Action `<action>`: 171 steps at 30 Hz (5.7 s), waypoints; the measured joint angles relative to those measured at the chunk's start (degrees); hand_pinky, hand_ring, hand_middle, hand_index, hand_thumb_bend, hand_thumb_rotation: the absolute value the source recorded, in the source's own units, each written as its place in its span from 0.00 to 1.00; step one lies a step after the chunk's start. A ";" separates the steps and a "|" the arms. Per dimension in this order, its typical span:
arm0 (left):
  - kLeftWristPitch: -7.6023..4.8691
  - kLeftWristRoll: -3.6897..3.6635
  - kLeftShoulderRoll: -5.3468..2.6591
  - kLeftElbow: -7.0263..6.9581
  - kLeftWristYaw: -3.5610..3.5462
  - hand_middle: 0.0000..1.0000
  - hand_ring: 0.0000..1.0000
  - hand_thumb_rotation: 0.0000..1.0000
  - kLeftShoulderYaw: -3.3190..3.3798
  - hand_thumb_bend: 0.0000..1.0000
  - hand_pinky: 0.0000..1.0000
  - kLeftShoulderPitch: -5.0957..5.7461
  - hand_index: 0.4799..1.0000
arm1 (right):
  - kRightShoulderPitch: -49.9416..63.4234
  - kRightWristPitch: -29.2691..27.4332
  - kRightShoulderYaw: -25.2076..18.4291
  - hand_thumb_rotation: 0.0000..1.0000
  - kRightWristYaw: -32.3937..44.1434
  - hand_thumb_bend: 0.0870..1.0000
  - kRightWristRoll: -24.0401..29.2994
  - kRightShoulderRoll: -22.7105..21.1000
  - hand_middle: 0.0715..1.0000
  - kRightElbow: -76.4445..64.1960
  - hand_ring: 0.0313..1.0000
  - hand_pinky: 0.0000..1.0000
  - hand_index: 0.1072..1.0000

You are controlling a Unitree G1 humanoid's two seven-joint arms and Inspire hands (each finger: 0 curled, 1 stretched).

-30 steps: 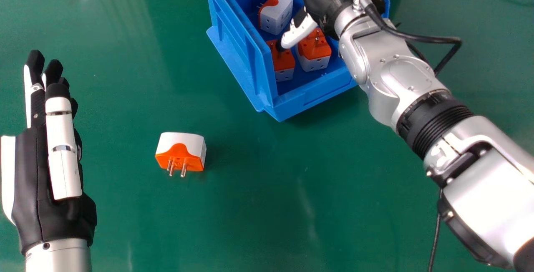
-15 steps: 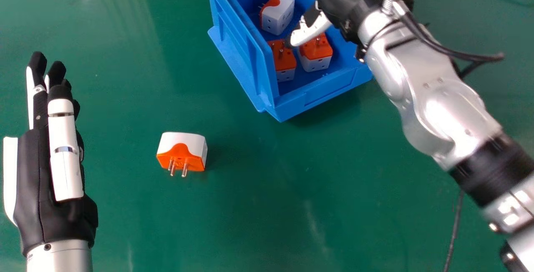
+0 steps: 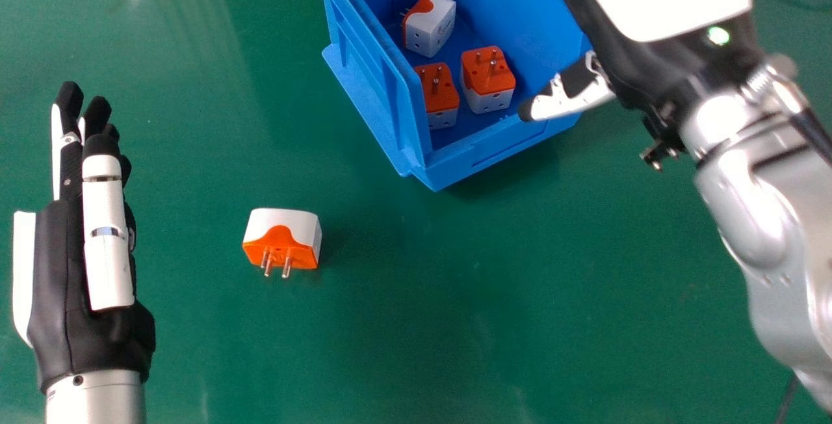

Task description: Pick all objects and put in blue box

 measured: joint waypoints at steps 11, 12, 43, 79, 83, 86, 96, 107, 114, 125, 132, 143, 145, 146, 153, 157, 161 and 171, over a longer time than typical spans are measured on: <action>-2.07 -0.66 -0.13 2.15 -0.75 0.98 1.00 1.00 0.41 0.19 1.00 -0.03 0.98 | 20.27 -11.11 -4.63 0.28 -8.55 0.62 2.65 3.32 0.89 -4.79 0.83 0.68 0.87; -2.17 -0.78 -0.14 2.33 -0.81 0.98 0.99 1.00 0.49 0.20 1.00 -0.03 0.98 | 21.36 -11.74 -4.66 0.27 -8.69 0.62 2.73 3.60 0.89 -4.82 0.83 0.68 0.87; -3.30 -1.72 -0.15 3.10 -0.98 0.98 0.99 1.00 0.66 0.19 1.00 1.19 0.97 | 26.24 -42.13 4.44 0.27 -13.94 0.46 11.93 9.55 0.79 9.27 0.75 0.59 0.75; -6.07 -1.73 0.11 6.59 -1.70 0.97 0.98 1.00 1.73 0.25 1.00 -0.64 0.96 | 10.21 -29.18 16.88 0.42 -18.60 0.62 2.26 26.07 0.94 29.00 0.88 0.71 0.93; -6.32 -1.77 0.11 6.59 -1.90 0.97 0.98 1.00 1.73 0.27 1.00 -0.40 0.96 | 11.36 -26.09 18.47 0.50 -19.58 0.68 0.85 26.75 0.97 28.94 0.95 0.80 0.97; -6.38 -1.76 0.12 6.59 -1.94 0.97 0.98 1.00 1.73 0.27 1.00 -0.16 0.97 | 12.75 -24.02 19.32 0.52 -19.57 0.70 0.77 26.79 0.98 28.86 0.97 0.82 0.98; -6.37 -1.77 0.10 6.59 -1.94 0.97 0.98 1.00 1.73 0.28 1.00 0.00 0.97 | 14.00 -18.95 22.15 0.53 -19.61 0.69 -0.62 26.78 1.00 27.90 0.99 0.86 1.00; -6.39 -1.81 -0.09 6.58 -2.17 0.97 0.98 1.00 1.71 0.27 1.00 0.35 0.97 | 13.89 -13.76 25.51 0.42 -20.27 0.59 -4.01 27.60 1.00 30.08 0.96 0.80 1.00; -6.39 -1.86 -0.01 6.33 -2.36 0.97 0.99 1.00 1.76 0.28 1.00 1.10 0.97 | 10.77 -12.47 25.81 0.36 -20.85 0.56 -4.02 28.46 0.97 34.15 0.92 0.77 0.97; -6.35 -1.84 1.19 6.16 -2.55 0.98 1.00 1.00 1.87 0.27 1.00 1.10 0.97 | 4.82 -10.41 26.06 0.30 -23.45 0.57 -3.41 32.51 0.93 41.97 0.86 0.74 0.92; -6.33 -1.85 1.22 5.85 -2.42 0.98 0.99 1.00 1.88 0.26 1.00 1.31 0.96 | 2.10 -8.99 26.35 0.30 -24.85 0.58 -2.48 33.49 0.92 46.39 0.86 0.74 0.92; -6.43 -1.78 1.30 5.81 -2.28 0.98 0.99 1.00 1.85 0.24 1.00 1.45 0.96 | -2.80 -7.75 26.44 0.27 -26.82 0.61 -0.31 35.63 0.90 54.20 0.85 0.74 0.89; -6.43 -1.80 1.31 5.77 -2.29 0.98 0.99 1.00 1.79 0.24 1.00 1.52 0.96 | -4.07 -7.61 26.47 0.27 -27.25 0.61 0.09 36.13 0.90 56.00 0.85 0.74 0.89; -6.42 -1.82 1.31 5.74 -2.30 0.98 0.99 1.00 1.79 0.24 1.00 1.57 0.96 | -4.72 -7.41 26.45 0.27 -27.64 0.61 0.20 36.45 0.90 56.90 0.84 0.73 0.88; -6.42 -1.81 1.40 5.55 -2.31 0.98 1.00 1.00 1.77 0.25 1.00 1.66 0.97 | -8.66 -5.72 26.47 0.26 -28.54 0.61 0.95 38.17 0.89 61.18 0.84 0.73 0.86; -6.26 -1.83 1.40 4.79 -2.25 0.98 1.00 1.00 1.66 0.25 1.00 1.73 0.97 | -10.43 -5.24 26.57 0.26 -28.41 0.61 1.38 39.03 0.88 63.33 0.84 0.73 0.86; -5.99 -1.82 1.42 4.19 -2.29 0.98 1.00 1.00 1.63 0.25 1.00 1.79 0.98 | -12.35 -4.47 26.91 0.26 -28.59 0.62 1.37 39.52 0.87 66.13 0.83 0.72 0.84; -5.67 -2.35 1.66 4.05 -2.69 0.99 1.00 1.00 1.79 0.22 1.00 1.75 0.98 | -14.81 -4.06 27.28 0.26 -29.54 0.65 2.33 41.08 0.85 70.59 0.81 0.70 0.82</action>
